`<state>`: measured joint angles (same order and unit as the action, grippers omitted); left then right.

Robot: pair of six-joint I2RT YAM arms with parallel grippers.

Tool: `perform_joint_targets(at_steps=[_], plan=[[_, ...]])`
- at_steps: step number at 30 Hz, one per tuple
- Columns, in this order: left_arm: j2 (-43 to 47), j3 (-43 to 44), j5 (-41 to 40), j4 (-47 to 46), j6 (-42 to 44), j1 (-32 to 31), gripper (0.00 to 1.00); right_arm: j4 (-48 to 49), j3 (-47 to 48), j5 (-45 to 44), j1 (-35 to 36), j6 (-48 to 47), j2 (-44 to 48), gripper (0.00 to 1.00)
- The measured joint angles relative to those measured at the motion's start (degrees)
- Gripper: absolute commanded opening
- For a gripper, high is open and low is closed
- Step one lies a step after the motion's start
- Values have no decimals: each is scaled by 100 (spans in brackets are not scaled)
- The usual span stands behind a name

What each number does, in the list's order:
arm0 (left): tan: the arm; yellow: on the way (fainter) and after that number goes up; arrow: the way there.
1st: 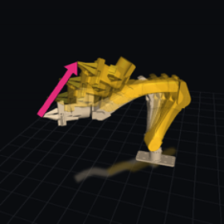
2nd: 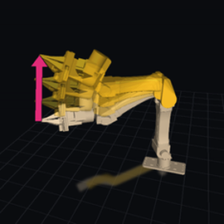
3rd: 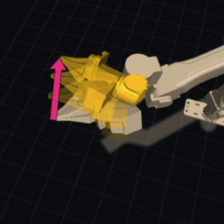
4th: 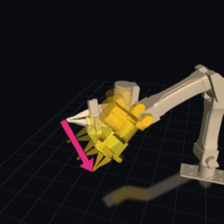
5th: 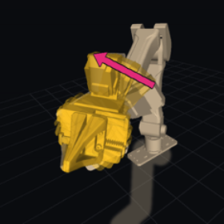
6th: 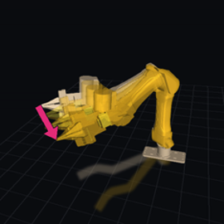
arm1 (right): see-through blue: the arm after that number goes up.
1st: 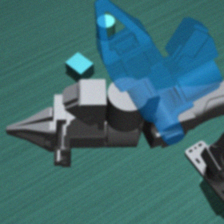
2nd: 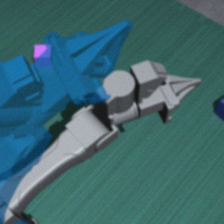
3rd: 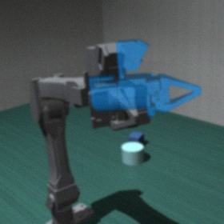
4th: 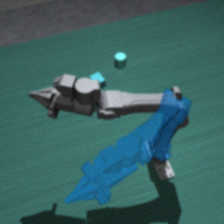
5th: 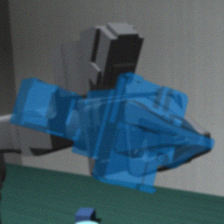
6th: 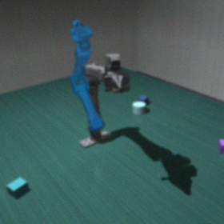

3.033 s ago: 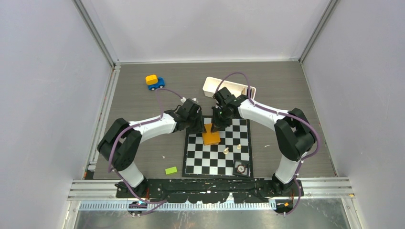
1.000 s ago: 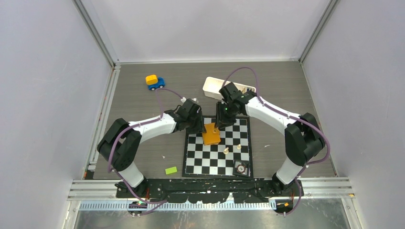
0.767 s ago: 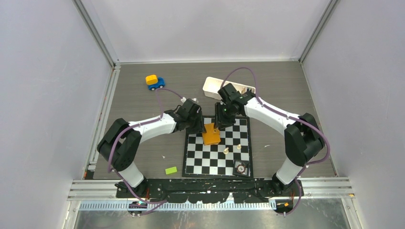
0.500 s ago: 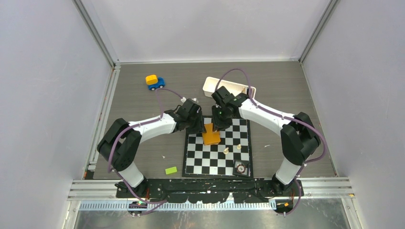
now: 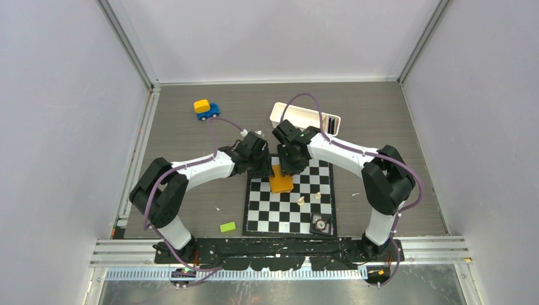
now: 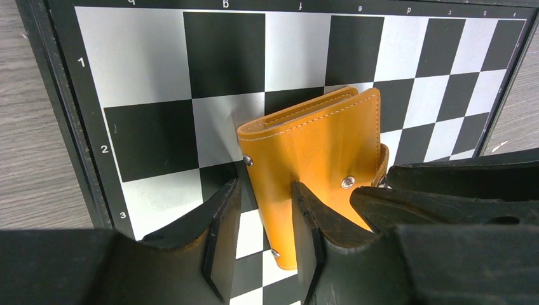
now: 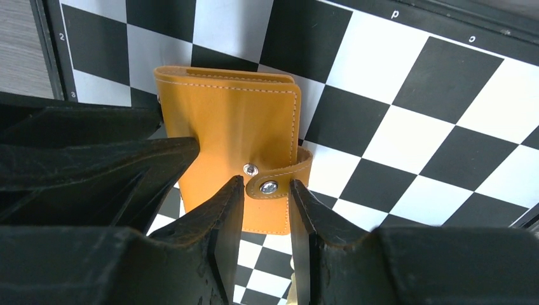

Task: Put the credit cards into the card holder
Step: Close the card holder at the center of the board.

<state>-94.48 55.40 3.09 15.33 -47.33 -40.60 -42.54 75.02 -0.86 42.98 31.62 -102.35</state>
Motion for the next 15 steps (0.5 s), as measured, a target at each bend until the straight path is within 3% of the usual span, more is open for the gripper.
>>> perform_joint_targets(at_steps=[15], plan=[[0,0,9,-2,0,0,36,-208,262,-870,273,-13,-120,19]])
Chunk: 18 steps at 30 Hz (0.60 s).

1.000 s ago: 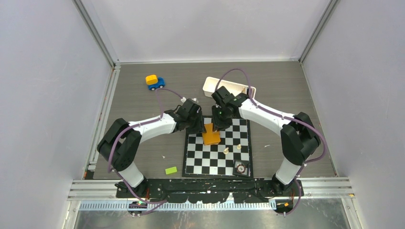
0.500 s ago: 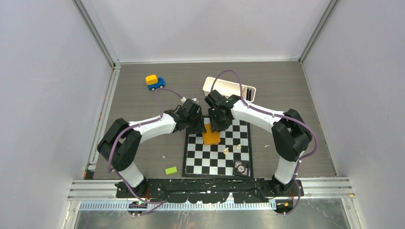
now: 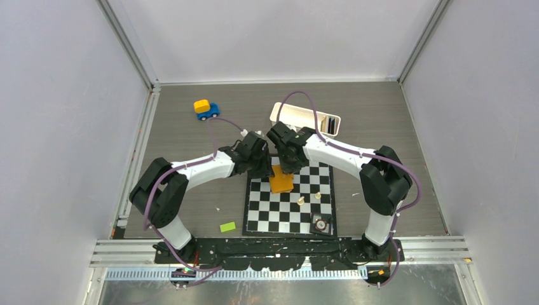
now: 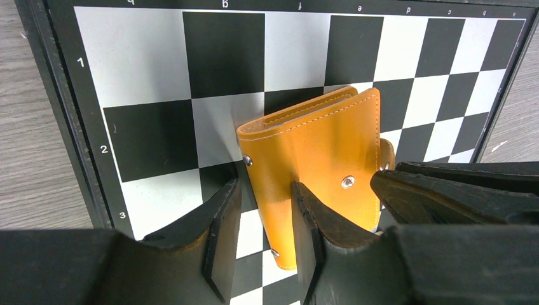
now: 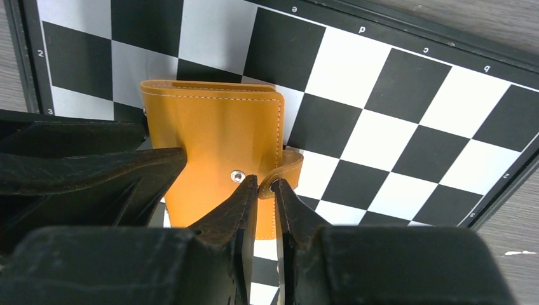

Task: Put the credit cards into the card holder
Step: Close the card holder at the center of the board.

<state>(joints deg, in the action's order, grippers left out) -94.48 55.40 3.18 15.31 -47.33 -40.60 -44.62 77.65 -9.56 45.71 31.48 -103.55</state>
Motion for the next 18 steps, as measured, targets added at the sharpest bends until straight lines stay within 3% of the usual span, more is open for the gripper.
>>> perform_joint_targets(at_steps=[6,15,18], plan=[[0,0,4,0,0,0,36,-79,4,-68,9,-15,0,1],[0,0,7,-2,-2,0,36,-264,4,-374,9,-15,2,1],[0,0,7,-2,-4,0,36,-378,4,-573,9,-13,0,10]])
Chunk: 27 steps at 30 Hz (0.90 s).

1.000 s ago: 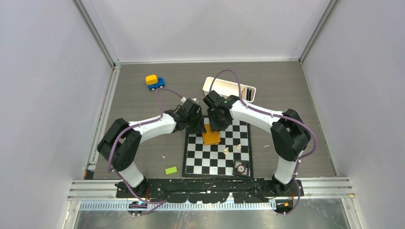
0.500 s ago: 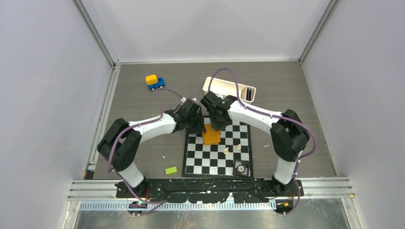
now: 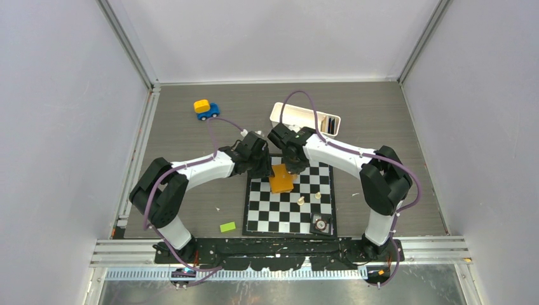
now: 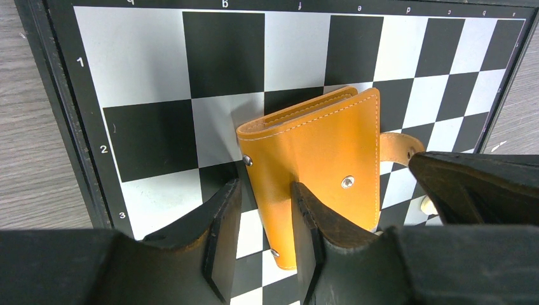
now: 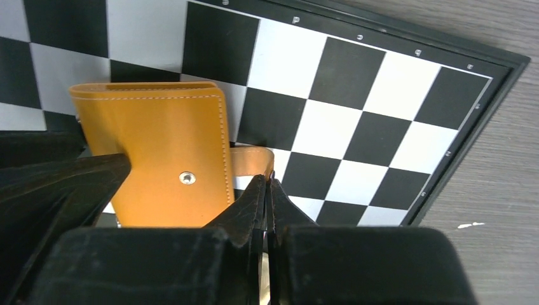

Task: Put the credit cards into the card holder
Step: Close the card holder at the center of the board.

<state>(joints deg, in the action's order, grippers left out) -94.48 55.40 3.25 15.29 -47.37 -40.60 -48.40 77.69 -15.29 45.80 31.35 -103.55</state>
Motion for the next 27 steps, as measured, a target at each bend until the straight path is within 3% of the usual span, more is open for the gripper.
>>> perform_joint_targets(at_steps=[4,13,27], plan=[[0,0,0,0,2,0,36,-105,0,-201,0,4,0,11],[0,0,0,0,-2,0,36,-85,-11,-195,-33,2,2,1],[0,0,24,-4,-15,0,34,1045,-1021,1790,-920,-168,640,1]])
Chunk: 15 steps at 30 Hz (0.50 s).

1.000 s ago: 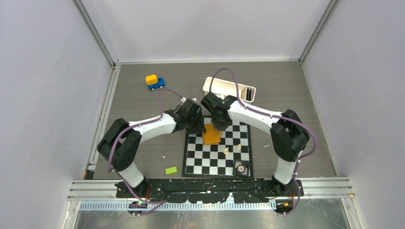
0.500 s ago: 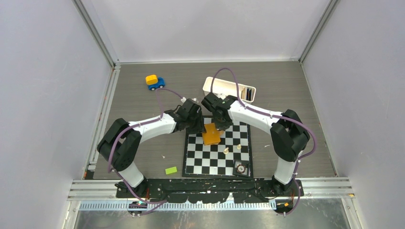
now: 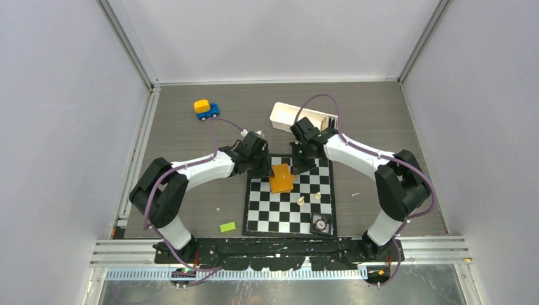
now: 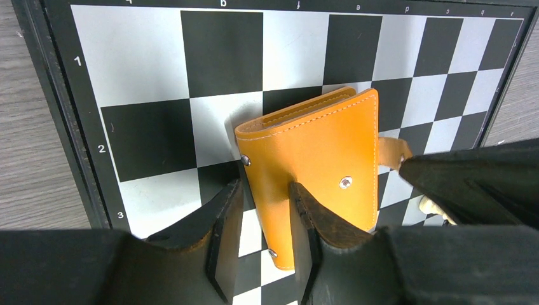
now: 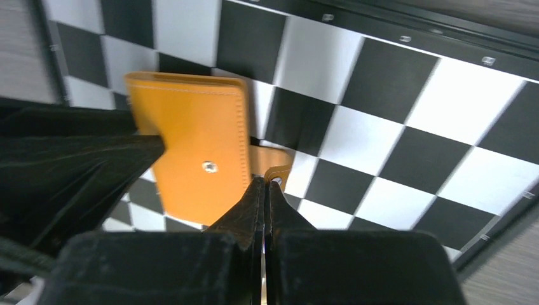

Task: Put the credit cards into the card holder
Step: Close the card holder at the center of the board.

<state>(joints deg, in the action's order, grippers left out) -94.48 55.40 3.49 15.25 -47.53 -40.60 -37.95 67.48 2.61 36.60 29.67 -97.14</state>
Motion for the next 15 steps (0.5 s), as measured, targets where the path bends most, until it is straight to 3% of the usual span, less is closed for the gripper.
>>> perform_joint_targets(at_steps=[7,15], plan=[[0,0,4,2,0,0,34,590,-197,935,-20,-26,138,0],[0,0,9,4,2,0,34,820,-245,1386,-46,-28,131,1]])
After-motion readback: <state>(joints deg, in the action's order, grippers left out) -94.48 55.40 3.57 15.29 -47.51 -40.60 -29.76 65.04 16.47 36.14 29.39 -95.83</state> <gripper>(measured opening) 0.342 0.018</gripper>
